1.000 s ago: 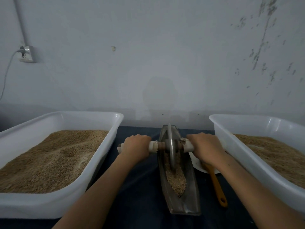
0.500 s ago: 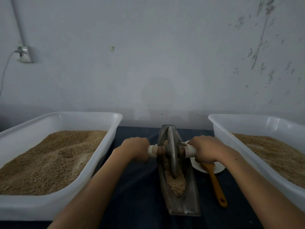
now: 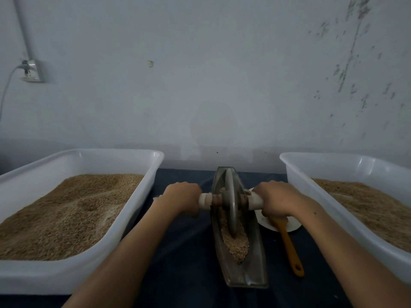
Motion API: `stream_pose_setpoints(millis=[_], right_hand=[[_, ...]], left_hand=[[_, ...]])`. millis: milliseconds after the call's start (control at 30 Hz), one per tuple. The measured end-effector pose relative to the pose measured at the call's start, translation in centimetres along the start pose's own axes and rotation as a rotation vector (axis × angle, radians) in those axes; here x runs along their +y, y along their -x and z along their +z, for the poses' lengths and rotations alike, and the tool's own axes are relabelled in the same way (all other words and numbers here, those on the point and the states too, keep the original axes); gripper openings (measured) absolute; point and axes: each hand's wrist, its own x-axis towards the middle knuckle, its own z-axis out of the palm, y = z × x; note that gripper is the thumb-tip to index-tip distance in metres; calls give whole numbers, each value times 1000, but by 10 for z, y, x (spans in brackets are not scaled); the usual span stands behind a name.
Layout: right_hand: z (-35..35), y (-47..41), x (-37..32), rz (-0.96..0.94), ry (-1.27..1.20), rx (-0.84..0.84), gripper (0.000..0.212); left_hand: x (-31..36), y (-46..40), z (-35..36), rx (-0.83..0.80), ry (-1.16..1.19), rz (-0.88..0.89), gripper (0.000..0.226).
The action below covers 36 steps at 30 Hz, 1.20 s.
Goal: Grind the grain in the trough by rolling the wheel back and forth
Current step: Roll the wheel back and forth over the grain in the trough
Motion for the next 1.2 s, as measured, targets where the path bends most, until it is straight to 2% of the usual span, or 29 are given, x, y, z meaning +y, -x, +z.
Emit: stream_pose_setpoints(millis=[100,233,367,500,567,700,867,967,1067,1200], right_hand=[[-5,1,1,14,-54,-119,31],[-2,1,2,3,-79,-130,27],[2,0,1,1,-37,15,20],[9,-1,-2,-8,19,272,14],[10,-2,-4,-6,43,313,12],[5,0,-4,-11,50,216,14],[-4,3,1,8,-32,-90,30],[-3,2,2,15,-78,-126,34],[0,-2,4,6,-52,-47,30],[14,-9,3,15,-3,254,15]], left_hand=[[-1,1,-4,-103,35,22,37],[0,1,-4,-79,33,31,33],[-3,-2,3,101,17,46,15],[-6,-6,12,178,50,40,14],[-8,-6,13,193,76,43,13],[-8,-5,9,98,60,49,16],[-5,-2,-1,-103,83,46,28],[-4,-2,-3,-107,77,45,32],[-3,-3,0,-39,64,38,25],[-3,-3,10,249,1,18,13]])
